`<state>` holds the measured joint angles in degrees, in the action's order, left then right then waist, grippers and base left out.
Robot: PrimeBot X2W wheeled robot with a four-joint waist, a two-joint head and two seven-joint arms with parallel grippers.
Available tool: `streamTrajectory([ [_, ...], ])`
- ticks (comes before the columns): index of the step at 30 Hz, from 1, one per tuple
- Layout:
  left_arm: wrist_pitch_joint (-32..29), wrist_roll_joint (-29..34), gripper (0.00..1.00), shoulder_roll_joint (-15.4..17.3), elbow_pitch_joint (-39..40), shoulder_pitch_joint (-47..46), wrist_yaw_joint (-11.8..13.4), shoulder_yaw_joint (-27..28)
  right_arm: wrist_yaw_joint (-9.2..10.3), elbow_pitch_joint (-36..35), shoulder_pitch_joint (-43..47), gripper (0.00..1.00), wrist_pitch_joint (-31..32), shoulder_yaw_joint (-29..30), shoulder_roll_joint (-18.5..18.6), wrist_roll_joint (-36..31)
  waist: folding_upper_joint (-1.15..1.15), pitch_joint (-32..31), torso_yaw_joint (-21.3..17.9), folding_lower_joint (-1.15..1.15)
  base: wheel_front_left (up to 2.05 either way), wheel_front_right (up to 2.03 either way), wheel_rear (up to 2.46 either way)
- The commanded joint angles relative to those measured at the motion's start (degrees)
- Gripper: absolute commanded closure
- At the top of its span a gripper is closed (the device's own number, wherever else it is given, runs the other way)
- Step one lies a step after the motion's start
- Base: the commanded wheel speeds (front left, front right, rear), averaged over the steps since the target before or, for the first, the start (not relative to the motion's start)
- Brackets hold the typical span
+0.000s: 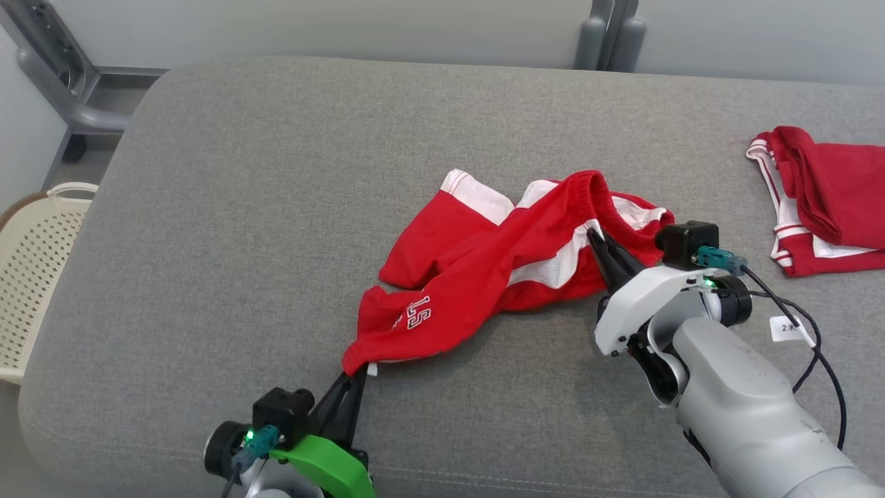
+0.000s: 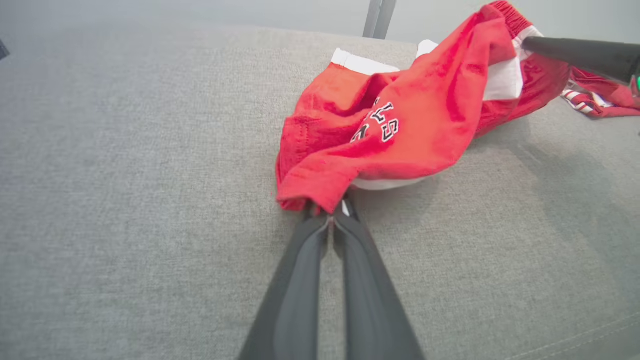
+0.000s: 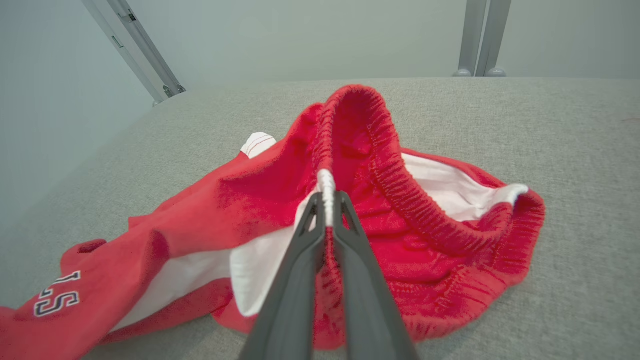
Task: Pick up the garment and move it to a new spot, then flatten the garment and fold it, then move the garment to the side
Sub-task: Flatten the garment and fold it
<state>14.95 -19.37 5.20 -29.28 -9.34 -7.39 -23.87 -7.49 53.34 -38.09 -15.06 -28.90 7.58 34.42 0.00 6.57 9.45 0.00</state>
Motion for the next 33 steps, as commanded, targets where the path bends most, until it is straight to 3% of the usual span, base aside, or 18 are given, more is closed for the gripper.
streamTrajectory([
  [1, 0.24, 0.71, 1.0, 0.99, 2.2, 0.83, -0.09, 1.5, 0.01, -2.31, 1.26, 1.0, -0.25, -0.54, 1.22, 1.34, 0.0, -1.14, -0.73, 0.0, 0.0, 0.0, 0.0],
  [8, 0.23, 2.61, 1.0, 4.19, 8.62, -0.44, -0.09, 4.45, 0.0, -8.88, 1.64, 1.0, -0.25, -3.82, 3.68, 5.09, 0.0, -2.32, -2.12, 0.0, 0.0, 0.0, 0.0],
  [14, 0.08, 3.4, 1.0, 9.79, 11.15, -7.85, -0.09, 1.55, 0.01, -13.24, -1.99, 1.0, 1.02, -8.2, 5.63, 10.27, 0.0, -1.92, -3.31, 0.0, 0.0, 0.0, 0.0],
  [21, -3.75, -0.16, 1.0, 17.67, 11.92, -24.41, -0.09, -3.15, 0.0, -15.52, -12.25, 1.0, 5.72, -9.46, 7.48, 18.29, 0.0, 2.83, -5.04, 0.0, 0.0, 0.0, 0.0],
  [27, -7.27, -5.82, 1.0, 21.05, 7.33, -41.7, -0.08, -6.86, 0.01, -12.63, -25.66, 1.0, 10.15, -11.68, 8.26, 20.81, 0.0, 9.24, -5.81, 0.0, 0.0, 0.0, 0.0],
  [33, -8.89, -10.21, 1.0, 22.41, -1.05, -59.39, -0.08, -8.63, 0.0, -5.74, -40.17, 1.0, 11.06, -8.57, 5.42, 25.86, 0.0, 15.42, -6.96, 0.0, 0.0, 0.0, 0.0],
])
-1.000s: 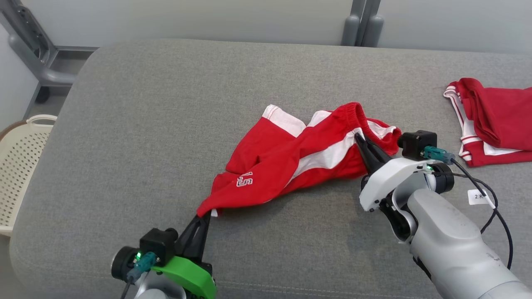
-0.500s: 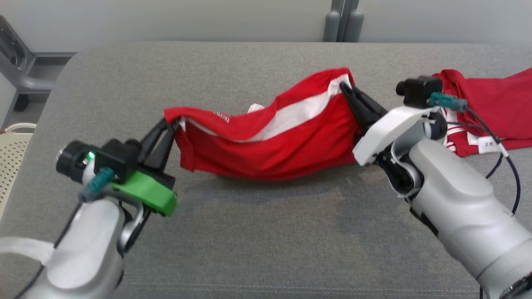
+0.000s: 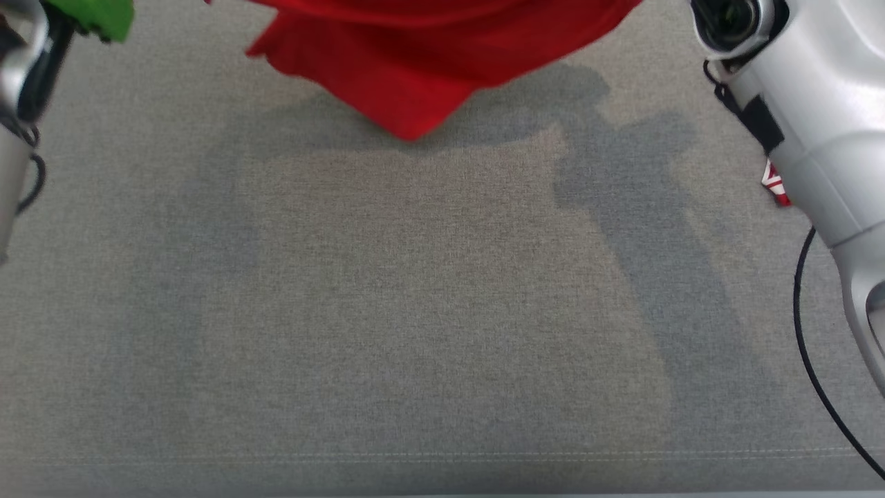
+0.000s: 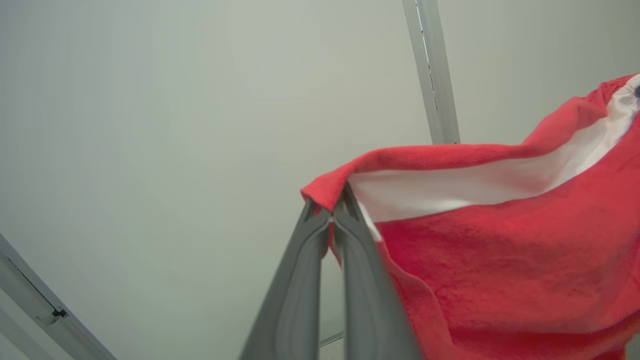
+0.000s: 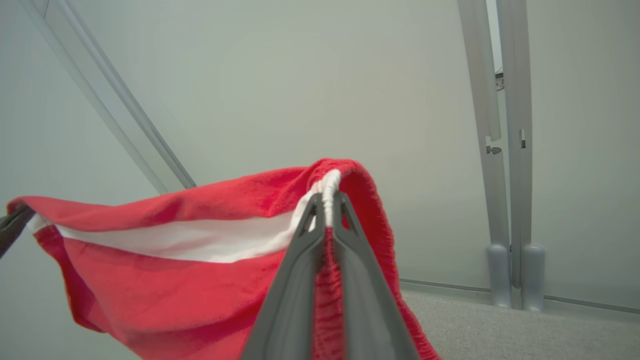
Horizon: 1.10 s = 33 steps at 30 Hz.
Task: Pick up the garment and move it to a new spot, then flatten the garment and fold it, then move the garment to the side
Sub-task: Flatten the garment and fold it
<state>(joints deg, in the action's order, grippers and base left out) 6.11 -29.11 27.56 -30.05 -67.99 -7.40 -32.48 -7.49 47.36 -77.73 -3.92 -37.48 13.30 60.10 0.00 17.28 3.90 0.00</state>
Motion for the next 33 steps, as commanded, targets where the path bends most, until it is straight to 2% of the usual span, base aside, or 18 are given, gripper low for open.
streamTrajectory([
  [1, -0.08, -0.64, 1.0, 0.07, -1.8, -3.45, -0.07, -0.47, 0.0, 1.88, -2.88, 1.0, -0.31, 0.24, -0.7, 0.38, 0.0, 5.43, -1.55, 0.0, 0.0, 0.0, 0.0],
  [6, 0.42, -2.03, 1.0, -0.38, -7.56, -16.23, -0.07, -1.96, 0.0, 8.72, -13.55, 1.0, -2.57, -0.03, -3.33, -0.5, 0.0, 8.51, -2.02, 0.0, 0.0, 0.0, 0.0],
  [10, 1.48, -1.28, 1.0, -1.03, -10.21, -23.62, -0.07, -4.21, 0.0, 12.31, -20.88, 1.0, -5.51, -1.43, -3.27, -2.87, 0.0, 10.89, -1.51, 0.0, 0.0, 0.0, 0.0],
  [15, 4.56, -0.6, 1.0, -3.38, -12.85, -27.41, -0.02, -5.41, 0.0, 14.18, -25.75, 1.0, -8.45, -2.52, -3.52, -3.69, 0.0, 13.91, -0.69, 0.0, 0.0, 0.0, 0.0],
  [20, 6.3, -2.53, 1.0, -4.26, -14.74, -25.18, -0.04, -8.05, 0.0, 13.11, -23.52, 1.0, -8.97, -4.82, -2.83, -2.21, 0.0, 16.4, -0.38, 0.0, 0.0, 0.0, 0.0],
  [27, 8.44, -7.36, 1.0, -1.8, -13.02, -18.72, -0.06, -13.11, 0.0, 5.98, -15.55, 1.0, -8.91, -9.51, 0.03, 2.44, 0.0, 17.11, -0.68, 0.0, 0.0, 0.0, 0.0],
  [30, 8.97, -9.41, 1.0, -0.33, -10.32, -13.43, -0.06, -13.68, 0.0, 1.07, -9.9, 1.0, -9.39, -11.28, 2.18, 6.08, 0.0, 15.75, -1.05, 0.0, 0.0, 0.0, 0.0],
  [33, 9.13, -10.24, 1.0, 0.63, -5.28, -6.13, -0.06, -10.8, 0.0, -4.36, -3.27, 1.0, -10.02, -13.47, 5.06, 9.16, 0.0, 13.6, -1.27, 0.0, 0.0, 0.0, 0.0],
])
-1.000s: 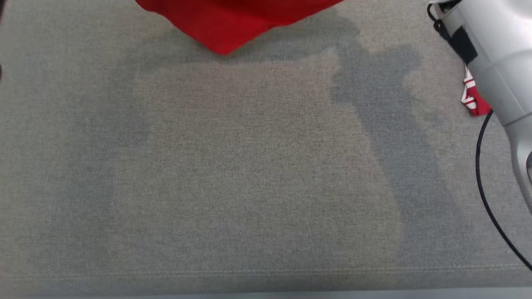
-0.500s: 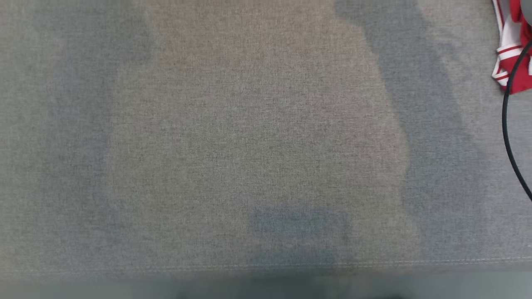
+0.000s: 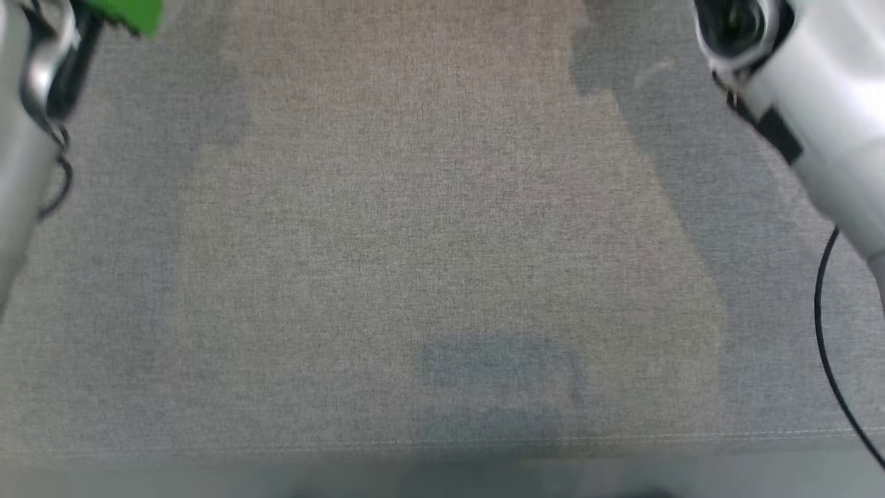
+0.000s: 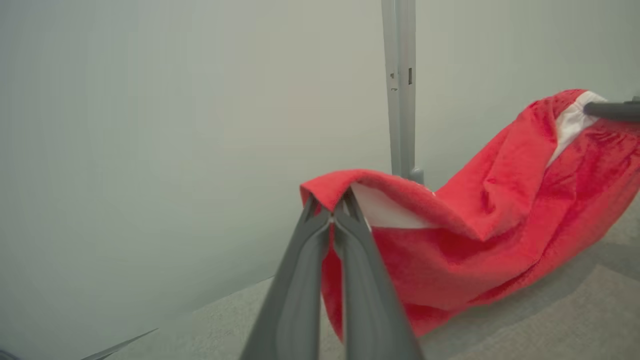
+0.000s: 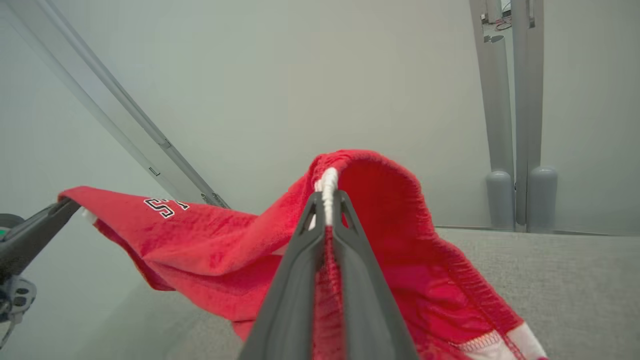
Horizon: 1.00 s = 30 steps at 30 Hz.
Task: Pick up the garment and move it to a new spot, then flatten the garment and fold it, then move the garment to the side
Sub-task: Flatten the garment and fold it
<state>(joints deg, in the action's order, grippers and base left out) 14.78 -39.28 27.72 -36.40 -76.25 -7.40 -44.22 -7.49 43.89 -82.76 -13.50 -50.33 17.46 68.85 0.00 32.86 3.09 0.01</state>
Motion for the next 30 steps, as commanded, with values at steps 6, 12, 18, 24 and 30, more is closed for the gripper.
streamTrajectory([
  [6, 0.38, 2.5, 1.0, 0.27, 9.78, 20.36, 0.67, 5.92, 0.0, -9.7, 13.92, 1.0, -1.53, -3.14, 5.52, 5.03, 0.0, -7.29, -1.03, -0.01, 0.0, 0.0, 0.0],
  [12, 0.38, 4.48, 1.0, -2.18, 16.3, 36.35, 1.18, 11.66, 0.0, -18.01, 26.89, 1.0, -1.76, 0.58, 7.73, 6.41, 0.0, -12.84, -1.32, -0.01, 0.0, 0.0, 0.0],
  [18, 0.39, 6.44, 1.0, -4.72, 19.2, 49.29, 0.64, 16.77, 0.0, -24.86, 40.75, 1.0, -1.79, 3.95, 8.89, 3.32, 0.0, -17.8, -1.52, -0.01, 0.0, 0.0, 0.0],
  [24, 0.39, 8.14, 1.0, -6.3, 19.78, 59.54, 0.17, 20.47, 0.0, -30.06, 52.11, 1.0, -1.79, 5.77, 9.79, 2.44, 0.0, -21.44, -2.02, -0.01, 0.0, 0.0, 0.0],
  [30, 0.39, 10.78, 1.0, -8.13, 20.26, 66.73, 0.0, 23.76, 0.0, -32.53, 59.57, 1.0, -1.79, 7.32, 11.14, 1.8, 0.0, -23.98, -2.01, -0.01, 0.0, 0.0, 0.0],
])
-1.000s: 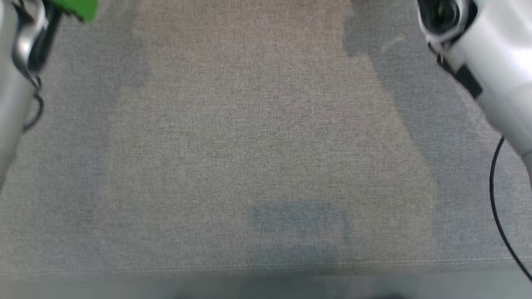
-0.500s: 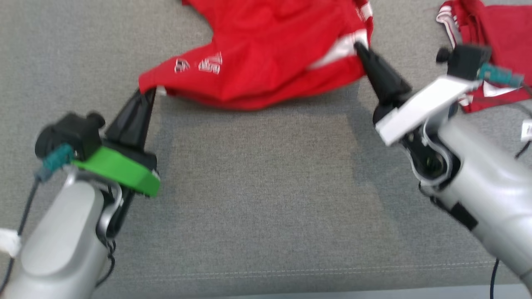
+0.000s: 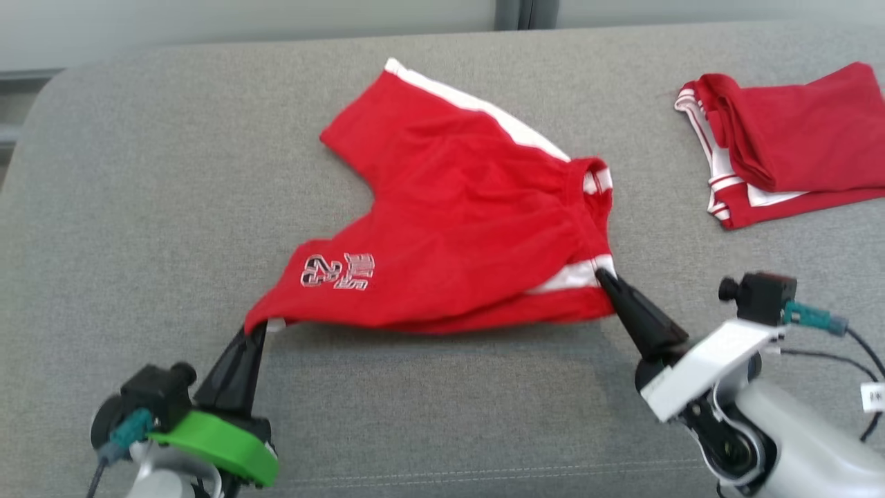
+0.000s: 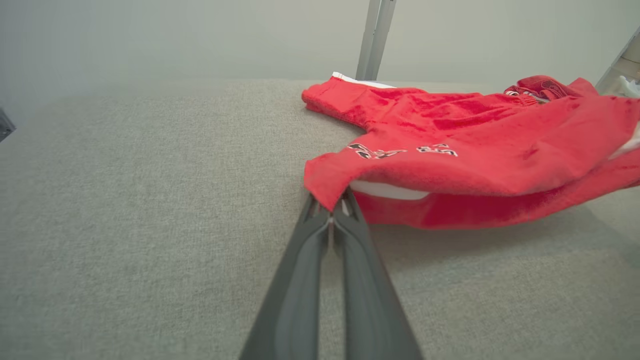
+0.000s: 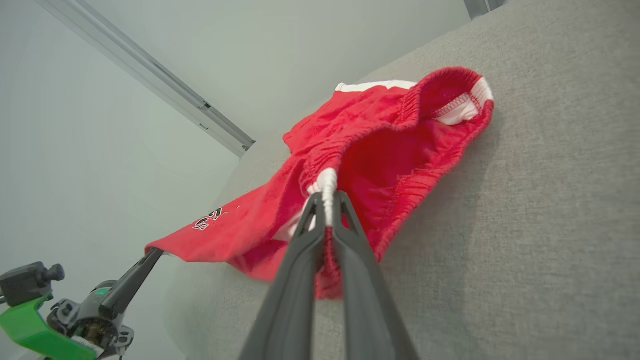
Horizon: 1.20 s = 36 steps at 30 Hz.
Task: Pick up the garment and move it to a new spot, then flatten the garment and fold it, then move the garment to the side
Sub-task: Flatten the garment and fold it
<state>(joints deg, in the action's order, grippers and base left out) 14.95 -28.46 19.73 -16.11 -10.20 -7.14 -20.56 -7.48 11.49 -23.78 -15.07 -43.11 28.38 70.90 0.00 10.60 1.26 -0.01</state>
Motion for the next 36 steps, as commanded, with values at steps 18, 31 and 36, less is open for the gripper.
streamTrajectory([
  [18, 0.23, 4.87, 1.0, -6.42, 1.49, 14.59, -0.32, 8.47, -0.01, -2.47, 15.93, 1.0, -0.23, 1.3, 1.45, -2.05, 0.0, -6.35, -0.92, 0.01, 0.0, 0.0, 0.0],
  [31, -0.11, 8.43, 1.0, 4.54, 2.28, 0.2, -0.34, 2.03, -0.02, -4.57, 9.82, 1.0, -0.24, 5.71, -2.29, -6.44, 0.0, -2.73, -5.23, 0.01, 0.0, 0.0, 0.0],
  [36, -3.15, 6.07, 1.0, 10.6, 2.01, -9.69, -0.33, -2.58, -0.01, -2.63, 6.12, 1.0, -0.23, 7.11, -4.99, -8.2, 0.0, 0.59, -7.69, 0.01, 0.0, 0.0, 0.0],
])
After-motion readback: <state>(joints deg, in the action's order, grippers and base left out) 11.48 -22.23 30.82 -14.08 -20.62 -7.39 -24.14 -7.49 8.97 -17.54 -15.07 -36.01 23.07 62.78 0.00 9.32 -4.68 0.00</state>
